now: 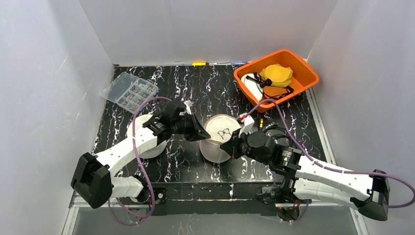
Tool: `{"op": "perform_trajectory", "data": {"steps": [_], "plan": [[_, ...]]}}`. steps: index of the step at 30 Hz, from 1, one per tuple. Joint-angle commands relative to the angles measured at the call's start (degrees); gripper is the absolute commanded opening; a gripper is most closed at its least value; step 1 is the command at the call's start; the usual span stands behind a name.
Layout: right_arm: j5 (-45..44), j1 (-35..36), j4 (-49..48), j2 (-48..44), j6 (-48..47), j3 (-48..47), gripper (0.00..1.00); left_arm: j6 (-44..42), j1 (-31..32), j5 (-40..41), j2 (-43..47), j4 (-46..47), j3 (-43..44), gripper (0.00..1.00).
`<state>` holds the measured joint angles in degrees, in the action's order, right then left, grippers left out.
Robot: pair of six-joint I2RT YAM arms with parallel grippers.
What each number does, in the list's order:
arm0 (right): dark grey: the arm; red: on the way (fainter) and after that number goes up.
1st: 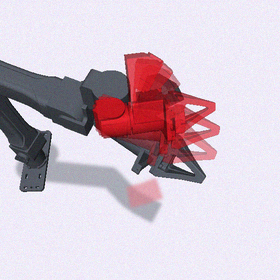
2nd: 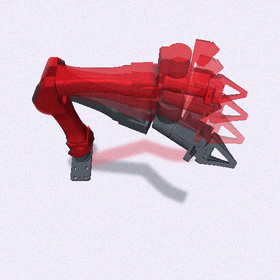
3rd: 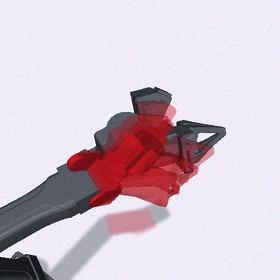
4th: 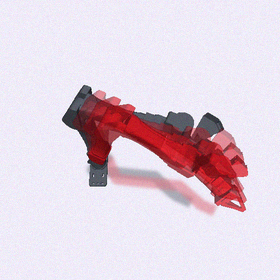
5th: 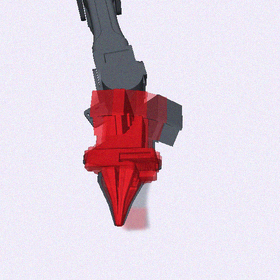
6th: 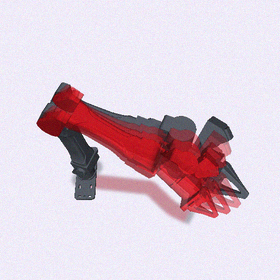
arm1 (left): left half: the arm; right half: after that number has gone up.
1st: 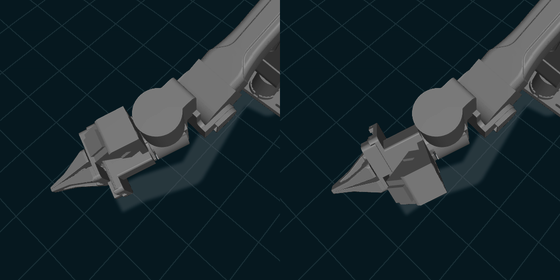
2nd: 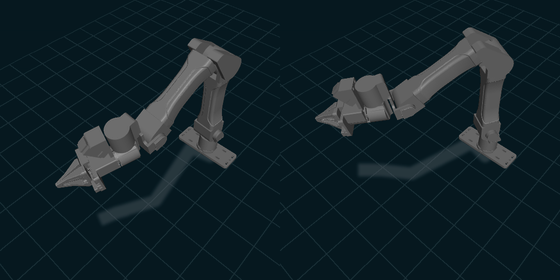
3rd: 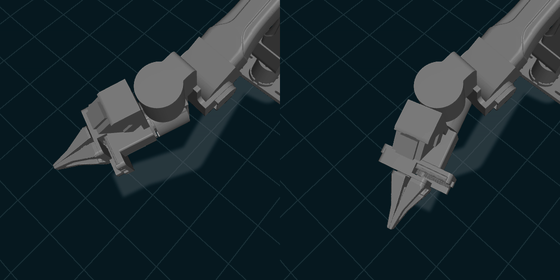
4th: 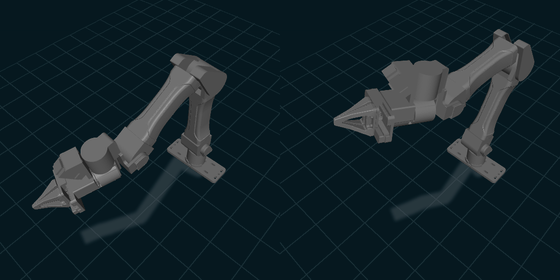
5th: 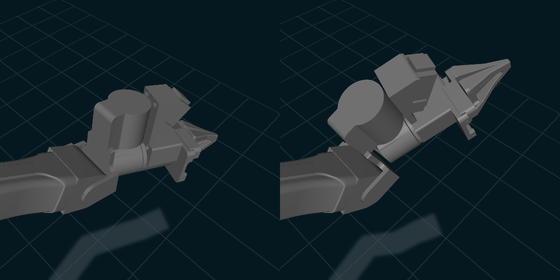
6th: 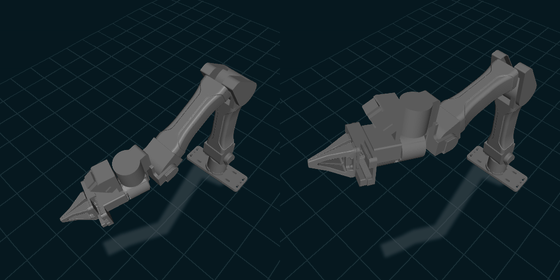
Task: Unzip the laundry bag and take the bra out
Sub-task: Unzip the laundry bag at the center of the board, then open the laundry bag at the center of the board.
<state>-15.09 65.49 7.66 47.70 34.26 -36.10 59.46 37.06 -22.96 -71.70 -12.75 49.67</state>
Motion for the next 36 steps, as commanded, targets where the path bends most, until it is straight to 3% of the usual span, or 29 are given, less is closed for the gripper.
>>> {"op": "perform_trajectory", "data": {"steps": [1, 7, 10, 12, 17, 25, 29, 36], "plan": [[-3.3, 0.0, 0.2, -1.7, 0.0, -0.4, 0.01, -1.0, -0.1, 2.7, 0.5, -1.9, 1.0, 0.0], [-2.8, 0.0, -0.3, -1.7, 1.3, -0.2, 0.04, -0.5, -0.1, 3.8, 1.5, -2.0, 1.0, 0.0], [-1.6, 0.0, -1.1, -1.8, 3.5, -1.0, 0.41, 0.6, -0.1, 4.9, 2.1, -1.3, 0.7, 0.0], [-1.4, 0.0, -1.3, -2.1, 5.5, -1.3, 0.6, 1.5, -0.1, 5.8, 2.7, -0.3, 0.2, 0.0], [-2.8, 0.0, -1.8, -3.4, 10.2, -1.3, 0.81, 5.3, -0.1, 8.6, 4.5, 4.6, -2.2, 0.0], [-12.4, 0.0, -7.1, -7.3, 25.1, 5.8, 0.81, 14.8, 0.2, 18.8, 11.6, 16.9, -10.8, 0.0], [-17.6, -0.3, -11.6, -7.1, 34.8, 8.5, 0.78, 15.6, 1.0, 24.6, 14.8, 20.4, -13.6, 0.0], [-15.7, -3.5, -16.5, 0.7, 44.4, 8.2, 0.77, 14.5, 1.5, 26.6, 17.0, 23.8, -17.4, 0.0]]}}
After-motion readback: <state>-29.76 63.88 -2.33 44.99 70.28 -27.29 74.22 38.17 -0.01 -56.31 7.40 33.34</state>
